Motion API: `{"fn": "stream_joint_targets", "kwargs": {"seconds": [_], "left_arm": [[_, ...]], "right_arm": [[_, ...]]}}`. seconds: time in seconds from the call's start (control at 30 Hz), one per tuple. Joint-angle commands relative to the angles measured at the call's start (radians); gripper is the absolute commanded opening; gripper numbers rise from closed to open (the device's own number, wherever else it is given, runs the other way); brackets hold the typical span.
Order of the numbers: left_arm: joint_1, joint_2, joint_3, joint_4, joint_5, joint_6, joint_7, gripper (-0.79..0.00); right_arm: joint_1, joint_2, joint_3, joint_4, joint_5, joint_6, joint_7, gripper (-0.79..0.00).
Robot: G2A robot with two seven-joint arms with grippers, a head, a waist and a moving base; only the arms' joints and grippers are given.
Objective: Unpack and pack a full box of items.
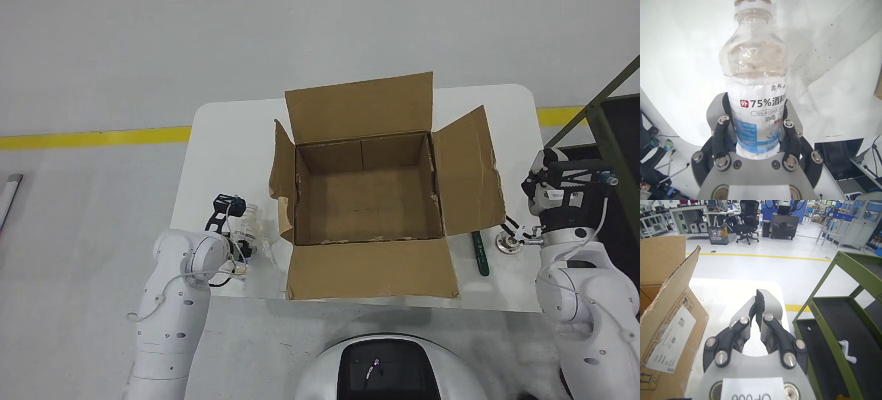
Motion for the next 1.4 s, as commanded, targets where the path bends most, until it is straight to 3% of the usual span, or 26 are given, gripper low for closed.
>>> {"fn": "stream_joint_targets", "kwargs": {"seconds": [0.0,0.17,0.37,0.6,0.83,0.93,1.37], "left_arm": [[0.007,0.001,-0.006,-0.012,-0.003,0.008,0.002,-0.785],[0.013,0.008,-0.058,-0.098,-0.033,0.060,-0.016,-0.785],[-0.012,0.018,-0.132,-0.282,-0.040,0.100,-0.010,-0.785],[-0.140,0.017,-0.146,-0.362,-0.112,0.160,-0.023,-0.785],[-0.288,0.009,-0.066,-0.341,-0.146,0.159,0.004,-0.785],[-0.332,0.002,-0.044,-0.311,-0.271,0.155,-0.022,-0.785],[-0.332,0.002,-0.044,-0.311,-0.271,0.155,-0.022,-0.785]], "right_arm": [[0.000,0.000,0.000,0.000,0.000,0.000,0.000,-0.785],[0.000,0.000,0.000,0.000,0.000,0.000,0.000,-0.785],[0.000,0.000,0.000,0.000,0.000,0.000,0.000,-0.785],[0.000,0.000,0.000,0.000,0.000,0.000,0.000,-0.785],[0.000,0.000,0.000,0.000,0.000,0.000,0.000,-0.785],[0.000,0.000,0.000,0.000,0.000,0.000,0.000,-0.785],[0.000,0.000,0.000,0.000,0.000,0.000,0.000,-0.785]]}}
